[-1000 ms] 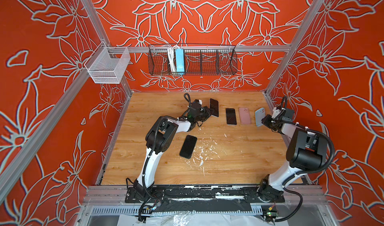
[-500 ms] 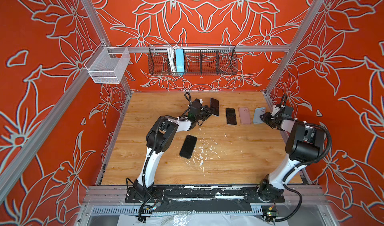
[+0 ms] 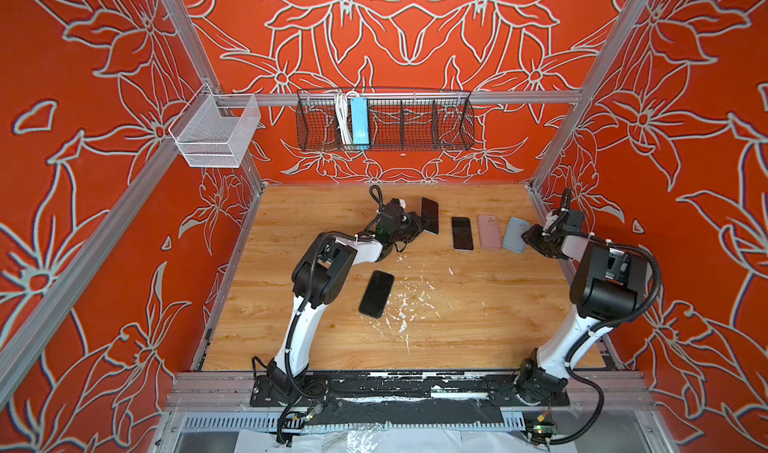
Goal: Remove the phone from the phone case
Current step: 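Set the white case down with the right gripper while the left holds the phone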
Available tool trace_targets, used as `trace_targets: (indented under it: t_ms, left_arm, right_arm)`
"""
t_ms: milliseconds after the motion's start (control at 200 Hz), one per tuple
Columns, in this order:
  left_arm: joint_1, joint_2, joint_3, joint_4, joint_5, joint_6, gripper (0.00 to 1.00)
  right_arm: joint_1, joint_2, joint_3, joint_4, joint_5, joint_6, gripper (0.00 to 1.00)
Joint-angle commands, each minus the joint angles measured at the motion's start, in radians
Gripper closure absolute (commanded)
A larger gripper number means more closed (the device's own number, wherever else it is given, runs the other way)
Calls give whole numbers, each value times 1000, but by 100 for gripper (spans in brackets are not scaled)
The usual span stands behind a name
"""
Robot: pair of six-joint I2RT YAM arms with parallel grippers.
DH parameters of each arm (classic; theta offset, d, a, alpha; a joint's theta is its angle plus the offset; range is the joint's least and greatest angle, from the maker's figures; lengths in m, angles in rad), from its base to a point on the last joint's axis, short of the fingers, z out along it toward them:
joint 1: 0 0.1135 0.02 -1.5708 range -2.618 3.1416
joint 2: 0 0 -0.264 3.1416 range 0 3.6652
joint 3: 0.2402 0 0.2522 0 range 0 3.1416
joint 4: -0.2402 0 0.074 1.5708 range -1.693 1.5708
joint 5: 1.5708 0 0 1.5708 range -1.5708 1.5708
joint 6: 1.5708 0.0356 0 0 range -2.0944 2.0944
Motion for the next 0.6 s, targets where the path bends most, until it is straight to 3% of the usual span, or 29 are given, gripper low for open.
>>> trace_targets:
  t_ms: [0, 260, 485, 596]
  left_arm:
    - [-2, 10, -4, 55, 8, 4, 100]
    - [-29, 37, 8, 50, -5, -1, 100]
    - [-49, 79, 36, 34, -30, -2, 100]
    - [-57, 99, 57, 17, -37, 2, 100]
  right_arm:
    - [40, -90, -38, -19, 72, -27, 58]
    - [152, -252, -128, -40, 92, -9, 53]
    - [198, -373, -168, -58, 11, 41, 50]
    - [212, -410, -163, -108, -1, 40, 43]
